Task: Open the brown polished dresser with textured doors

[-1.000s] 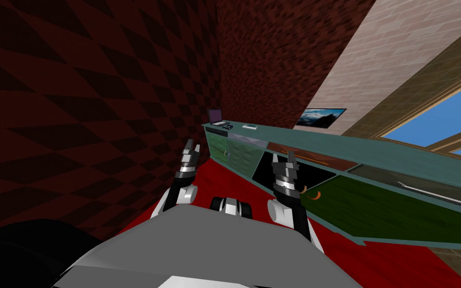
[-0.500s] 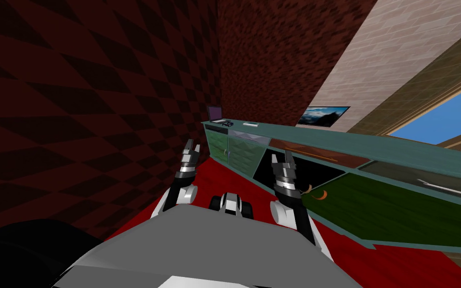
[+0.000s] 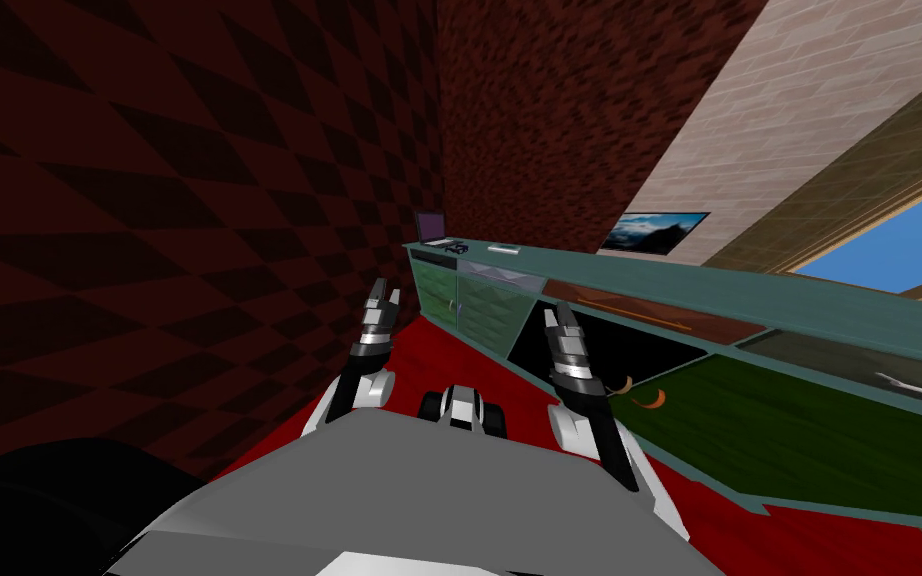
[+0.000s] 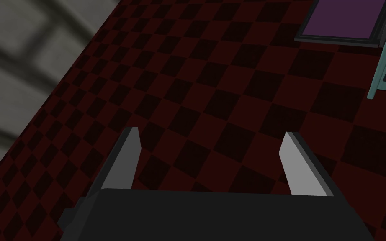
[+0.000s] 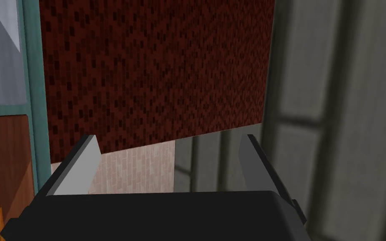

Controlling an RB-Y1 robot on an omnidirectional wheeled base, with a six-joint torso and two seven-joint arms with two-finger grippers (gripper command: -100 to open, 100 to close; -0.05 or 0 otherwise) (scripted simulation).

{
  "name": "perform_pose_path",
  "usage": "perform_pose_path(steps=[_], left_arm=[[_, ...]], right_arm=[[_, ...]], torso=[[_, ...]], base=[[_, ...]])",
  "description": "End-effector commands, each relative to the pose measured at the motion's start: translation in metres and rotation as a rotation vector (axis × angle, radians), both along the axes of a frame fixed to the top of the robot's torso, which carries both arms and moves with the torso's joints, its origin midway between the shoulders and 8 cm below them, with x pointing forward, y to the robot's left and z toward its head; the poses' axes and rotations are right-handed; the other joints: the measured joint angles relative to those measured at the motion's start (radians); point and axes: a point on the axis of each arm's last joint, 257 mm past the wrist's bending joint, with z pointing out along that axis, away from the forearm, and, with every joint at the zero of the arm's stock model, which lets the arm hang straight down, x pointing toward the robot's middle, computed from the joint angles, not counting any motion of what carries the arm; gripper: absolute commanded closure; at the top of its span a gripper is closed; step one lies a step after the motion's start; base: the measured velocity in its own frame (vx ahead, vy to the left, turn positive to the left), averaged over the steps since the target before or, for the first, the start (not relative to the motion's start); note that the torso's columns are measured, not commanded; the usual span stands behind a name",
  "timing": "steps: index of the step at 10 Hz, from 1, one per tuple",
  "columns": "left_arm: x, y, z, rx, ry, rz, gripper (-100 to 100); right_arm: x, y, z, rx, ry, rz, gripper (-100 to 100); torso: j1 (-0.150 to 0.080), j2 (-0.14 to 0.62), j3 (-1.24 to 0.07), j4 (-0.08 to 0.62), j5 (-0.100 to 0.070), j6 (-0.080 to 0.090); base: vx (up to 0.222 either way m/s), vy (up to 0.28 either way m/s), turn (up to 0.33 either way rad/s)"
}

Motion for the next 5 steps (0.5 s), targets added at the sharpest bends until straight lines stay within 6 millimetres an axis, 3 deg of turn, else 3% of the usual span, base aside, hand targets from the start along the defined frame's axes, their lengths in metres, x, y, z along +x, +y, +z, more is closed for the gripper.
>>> perform_pose_path(steps=[1, 5], left_arm=[[0.0000, 0.0000, 0.0000, 0.000, 0.000, 0.000, 0], [0.0000, 0.0000, 0.0000, 0.000, 0.000, 0.000, 0]], right_arm=[[0.0016, 0.0020, -0.0022, -0.121, -0.003, -0.050, -100], [0.0042, 0.0050, -0.0059, -0.332, -0.016, -0.135, -100]], torso=[[-0.001, 0.001, 0.001, 0.000, 0.000, 0.000], [-0.001, 0.000, 0.000, 0.000, 0.000, 0.000]], base=[[0.028, 0.001, 0.014], [0.045, 0.006, 0.020]])
